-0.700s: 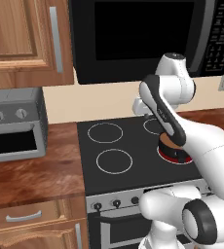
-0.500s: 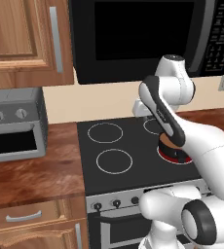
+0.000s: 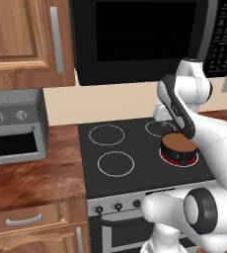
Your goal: Pick up the sugar cube(s) and place them in the saucepan with hot chocolate.
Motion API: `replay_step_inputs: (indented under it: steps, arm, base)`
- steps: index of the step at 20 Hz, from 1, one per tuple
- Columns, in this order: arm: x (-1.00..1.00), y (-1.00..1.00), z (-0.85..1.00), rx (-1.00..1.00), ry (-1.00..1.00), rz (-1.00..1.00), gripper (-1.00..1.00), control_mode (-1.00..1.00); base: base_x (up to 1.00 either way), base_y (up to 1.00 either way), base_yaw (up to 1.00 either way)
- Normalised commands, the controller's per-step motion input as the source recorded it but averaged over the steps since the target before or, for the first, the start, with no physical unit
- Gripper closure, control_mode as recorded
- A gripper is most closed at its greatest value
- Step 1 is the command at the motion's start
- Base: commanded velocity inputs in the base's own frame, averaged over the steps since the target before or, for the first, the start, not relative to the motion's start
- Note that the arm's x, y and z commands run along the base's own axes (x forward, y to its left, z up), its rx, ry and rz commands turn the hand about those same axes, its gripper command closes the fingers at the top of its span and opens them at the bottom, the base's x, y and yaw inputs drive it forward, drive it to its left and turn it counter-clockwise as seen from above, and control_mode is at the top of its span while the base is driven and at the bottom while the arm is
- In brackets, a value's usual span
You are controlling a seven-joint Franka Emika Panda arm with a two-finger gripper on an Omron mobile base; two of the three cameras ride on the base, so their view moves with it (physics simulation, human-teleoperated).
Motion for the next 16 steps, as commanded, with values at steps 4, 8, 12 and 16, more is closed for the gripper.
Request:
replay_step_inputs:
  steps: [4,8,12,16]
  arm:
    - [0.21,-1.00,-0.18,0.05,0.15,0.00,-1.00,-1.00]
    - [0.13,-1.00,-0.19,0.04,0.13,0.00,-1.00,-1.00]
    - [0.01,-0.96,-0.25,0.00,0.08,0.00,-1.00,-1.00]
    - [0.00,-0.47,-0.50,0.00,0.00,0.01,-1.00,-1.00]
  base:
    - [0.00,0.00,0.00]
    - [0.00,0.00,0.00]
    - [0.00,0.00,0.00]
    - [0.00,0.00,0.00]
